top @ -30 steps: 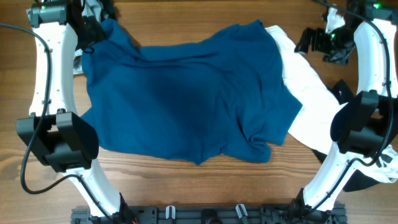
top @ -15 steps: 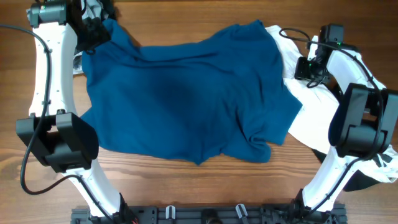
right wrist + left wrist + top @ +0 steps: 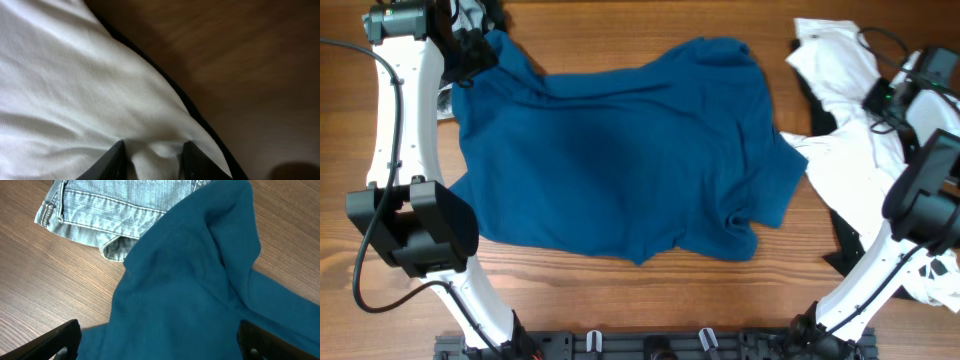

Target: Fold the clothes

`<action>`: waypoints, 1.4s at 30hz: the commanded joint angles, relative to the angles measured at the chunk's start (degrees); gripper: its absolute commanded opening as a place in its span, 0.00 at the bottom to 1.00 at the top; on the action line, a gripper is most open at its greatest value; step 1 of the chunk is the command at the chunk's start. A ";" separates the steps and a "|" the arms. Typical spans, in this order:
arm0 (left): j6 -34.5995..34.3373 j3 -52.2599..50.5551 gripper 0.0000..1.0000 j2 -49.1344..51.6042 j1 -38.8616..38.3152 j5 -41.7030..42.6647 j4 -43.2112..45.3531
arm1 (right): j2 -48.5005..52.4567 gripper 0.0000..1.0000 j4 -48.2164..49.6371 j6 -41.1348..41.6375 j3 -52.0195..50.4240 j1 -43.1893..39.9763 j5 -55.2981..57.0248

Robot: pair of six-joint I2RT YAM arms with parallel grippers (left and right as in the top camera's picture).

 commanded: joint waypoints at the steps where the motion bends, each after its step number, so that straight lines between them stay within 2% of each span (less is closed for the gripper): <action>1: 0.63 0.15 1.00 -1.68 -0.15 0.72 0.17 | 5.60 0.38 -5.01 1.81 1.88 -4.83 2.36; 4: 0.63 0.15 1.00 -1.68 -0.15 0.76 0.20 | 5.57 0.45 -9.92 0.66 7.04 -5.40 -0.81; 5: 0.63 0.15 1.00 -1.68 -0.15 0.96 0.20 | 5.51 0.56 -12.09 0.35 9.42 -5.33 -2.80; 7: 0.70 0.17 1.00 -1.70 -0.15 1.11 0.61 | 4.13 0.89 -18.80 -3.76 17.07 -5.33 -10.88; 9: 0.74 0.17 1.00 -1.73 -0.13 1.11 0.92 | 1.03 0.99 -25.18 -6.71 24.72 -5.20 -16.02; 11: 0.92 0.17 1.00 -1.75 -0.15 1.11 1.05 | -3.13 0.99 -29.09 -9.92 30.62 -4.04 -20.81; 14: 1.20 0.17 1.00 -2.47 -0.15 2.14 1.20 | -8.07 1.00 -27.85 -10.01 31.45 0.83 -21.53; 17: 5.03 1.33 1.00 -5.11 -0.15 8.28 2.56 | -7.32 1.00 -23.23 -6.54 31.39 8.15 -19.21; 20: 5.20 1.66 1.00 -7.30 -0.13 8.33 3.15 | -5.35 0.99 -16.85 -2.14 31.28 14.19 -16.48; 22: 5.20 1.60 1.00 -7.15 -0.09 8.33 2.08 | -3.96 0.99 -15.52 -2.12 31.26 16.63 -15.67; 36: 5.16 1.60 1.00 -7.15 -0.09 7.93 1.46 | 4.76 0.99 -15.04 -2.03 30.62 17.38 -15.93; 42: 5.16 1.55 1.00 -7.15 -0.09 7.93 0.59 | 11.21 0.97 -11.76 1.36 30.62 17.55 -19.58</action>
